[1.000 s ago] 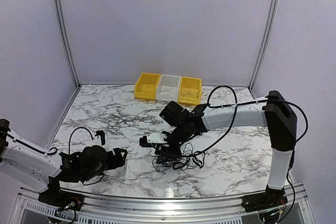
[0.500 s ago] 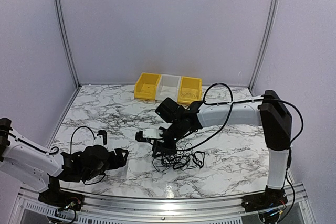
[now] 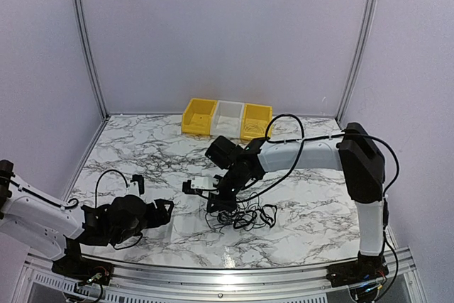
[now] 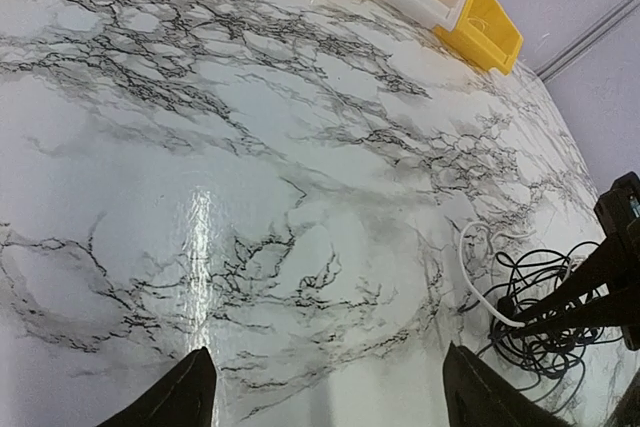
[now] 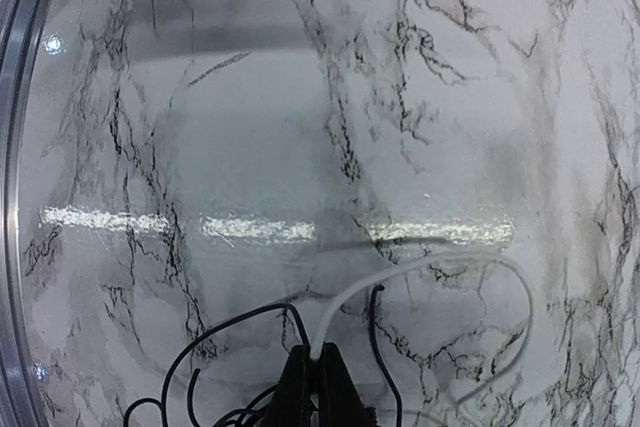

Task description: Untangle the cables

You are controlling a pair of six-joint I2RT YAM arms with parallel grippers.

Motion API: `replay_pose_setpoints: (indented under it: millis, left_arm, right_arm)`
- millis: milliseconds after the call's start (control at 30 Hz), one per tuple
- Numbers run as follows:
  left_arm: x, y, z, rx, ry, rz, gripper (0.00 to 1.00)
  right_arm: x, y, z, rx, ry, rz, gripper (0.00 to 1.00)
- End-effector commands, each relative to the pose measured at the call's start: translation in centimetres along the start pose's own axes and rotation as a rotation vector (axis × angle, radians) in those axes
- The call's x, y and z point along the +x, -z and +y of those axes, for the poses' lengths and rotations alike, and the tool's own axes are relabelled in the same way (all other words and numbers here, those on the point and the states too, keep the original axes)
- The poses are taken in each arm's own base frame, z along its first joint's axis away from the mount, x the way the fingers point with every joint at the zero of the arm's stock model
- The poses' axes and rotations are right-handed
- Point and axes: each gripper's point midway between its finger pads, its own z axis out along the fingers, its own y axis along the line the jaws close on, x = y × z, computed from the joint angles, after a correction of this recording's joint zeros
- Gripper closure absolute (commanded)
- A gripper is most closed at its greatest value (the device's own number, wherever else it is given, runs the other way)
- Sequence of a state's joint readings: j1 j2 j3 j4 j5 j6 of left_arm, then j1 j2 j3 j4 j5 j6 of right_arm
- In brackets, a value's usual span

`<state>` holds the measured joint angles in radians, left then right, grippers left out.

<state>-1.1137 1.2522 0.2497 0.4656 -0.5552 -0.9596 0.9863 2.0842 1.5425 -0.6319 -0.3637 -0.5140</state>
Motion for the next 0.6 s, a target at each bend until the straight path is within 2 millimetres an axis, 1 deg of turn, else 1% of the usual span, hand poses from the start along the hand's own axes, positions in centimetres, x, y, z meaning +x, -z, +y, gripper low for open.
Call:
replay_pose_setpoints:
  millis: [0,167,300,467,567]
  left_arm:
    - [-0.8,0.0,-0.9,0.031,-0.006,-0.025,0.19]
    - [-0.7,-0.3,-3.6,0.110,-0.080,-0.007,0.20]
    - [-0.8,-0.1,-6.7,0.203,-0.159,-0.014,0.22]
    - [-1.0,0.5,-11.1,0.342,-0.229,-0.046,0.22]
    - [-1.6,0.1,-13.4,0.383,-0.254,-0.076,0.20]
  right_arm:
    - [-2.9,2.8,0.1,0.028,0.019,-0.057,0.97]
    - [-5.5,6.7,1.0,0.025,0.048,-0.152,1.00]
    - [-6.8,9.6,1.6,0.004,0.046,-0.227,1.00]
    - [-7.1,13.0,0.4,0.004,-0.001,-0.323,1.00]
    - [-6.5,13.7,-0.3,-0.038,-0.060,-0.365,1.00]
